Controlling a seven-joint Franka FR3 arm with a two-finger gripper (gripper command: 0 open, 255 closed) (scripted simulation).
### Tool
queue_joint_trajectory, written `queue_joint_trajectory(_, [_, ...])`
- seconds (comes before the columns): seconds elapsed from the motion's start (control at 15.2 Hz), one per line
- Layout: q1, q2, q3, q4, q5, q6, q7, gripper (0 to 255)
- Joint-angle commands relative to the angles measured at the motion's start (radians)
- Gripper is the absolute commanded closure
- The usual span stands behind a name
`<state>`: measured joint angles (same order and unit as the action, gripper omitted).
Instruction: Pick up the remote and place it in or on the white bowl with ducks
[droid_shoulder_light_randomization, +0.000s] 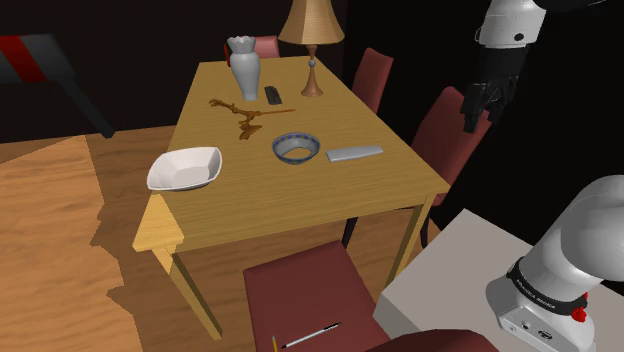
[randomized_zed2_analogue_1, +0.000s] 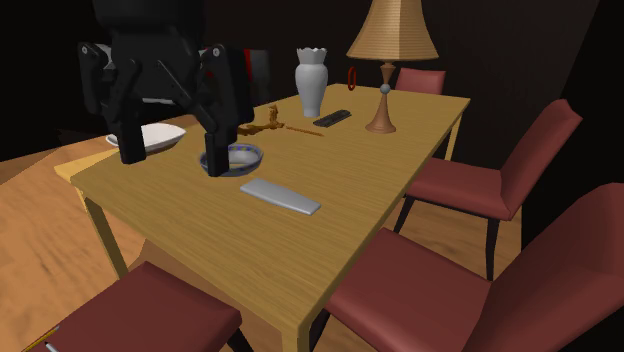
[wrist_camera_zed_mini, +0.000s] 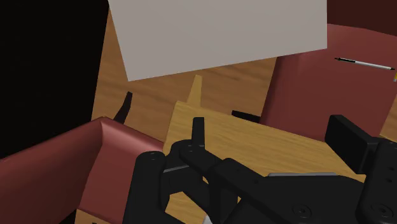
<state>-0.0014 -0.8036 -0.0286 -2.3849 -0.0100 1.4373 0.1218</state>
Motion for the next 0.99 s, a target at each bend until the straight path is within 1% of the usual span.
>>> queue_joint_trajectory(0.0, [0.000, 0.000, 0.000, 0.000, 0.000, 0.000, 0.000, 0])
queue_joint_trajectory(0.26, [0.032, 0.094, -0.072, -0.015, -0.057, 0.127, -0.176, 0])
queue_joint_trajectory(0.46, [0.058, 0.179, -0.122, -0.009, -0.088, 0.222, -0.304, 0])
queue_joint_trajectory(0.73, [0.095, 0.309, -0.180, 0.021, -0.108, 0.343, -0.472, 0])
queue_joint_trajectory(0.92, [0.124, 0.415, -0.217, 0.058, -0.106, 0.427, -0.598, 0])
